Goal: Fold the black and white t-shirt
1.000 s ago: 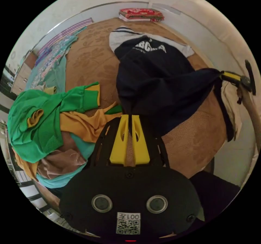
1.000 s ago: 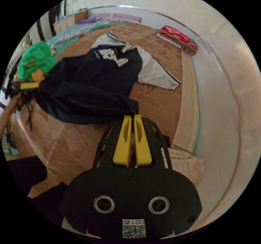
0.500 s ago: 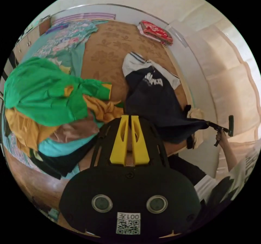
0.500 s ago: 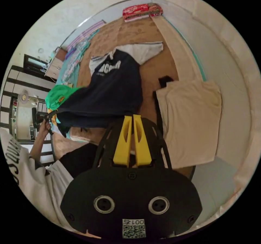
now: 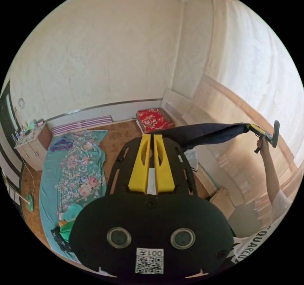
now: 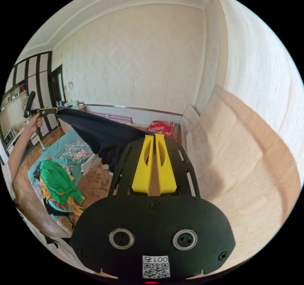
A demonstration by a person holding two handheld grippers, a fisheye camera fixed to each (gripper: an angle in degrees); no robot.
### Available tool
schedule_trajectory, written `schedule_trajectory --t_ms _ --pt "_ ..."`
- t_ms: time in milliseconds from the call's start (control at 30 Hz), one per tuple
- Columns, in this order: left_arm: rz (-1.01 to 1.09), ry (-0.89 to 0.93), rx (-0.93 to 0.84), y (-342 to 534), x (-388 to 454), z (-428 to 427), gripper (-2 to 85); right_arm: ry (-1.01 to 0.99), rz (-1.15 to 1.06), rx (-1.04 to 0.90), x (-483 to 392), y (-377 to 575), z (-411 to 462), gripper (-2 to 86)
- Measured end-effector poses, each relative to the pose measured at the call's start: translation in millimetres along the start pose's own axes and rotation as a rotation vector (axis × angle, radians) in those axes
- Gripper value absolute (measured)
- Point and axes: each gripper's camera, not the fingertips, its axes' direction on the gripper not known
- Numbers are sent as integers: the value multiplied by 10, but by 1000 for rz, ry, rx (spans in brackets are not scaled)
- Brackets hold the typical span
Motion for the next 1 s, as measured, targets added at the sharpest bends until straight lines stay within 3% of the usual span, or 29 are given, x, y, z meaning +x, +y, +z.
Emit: schedule_trajectory --t_ms 200,433,567,800,1000 --pt "63 68 -52 308 205 -235 -10 -105 -11 -49 42 304 -431 5" --pt "189 55 -255 1286 675 138 -9 -93 -7 -444 -131 1670 -47 5" --pt "72 96 -512 1999 883 738 -9 -104 146 -634 -139 2545 371 4" --pt "-110 151 -924 2936 1073 1485 -9 -134 147 -1068 -426 3744 972 4" --pt "-180 179 -1074 3293 1220 1771 -9 -188 192 -1236 -632 4251 1067 5"
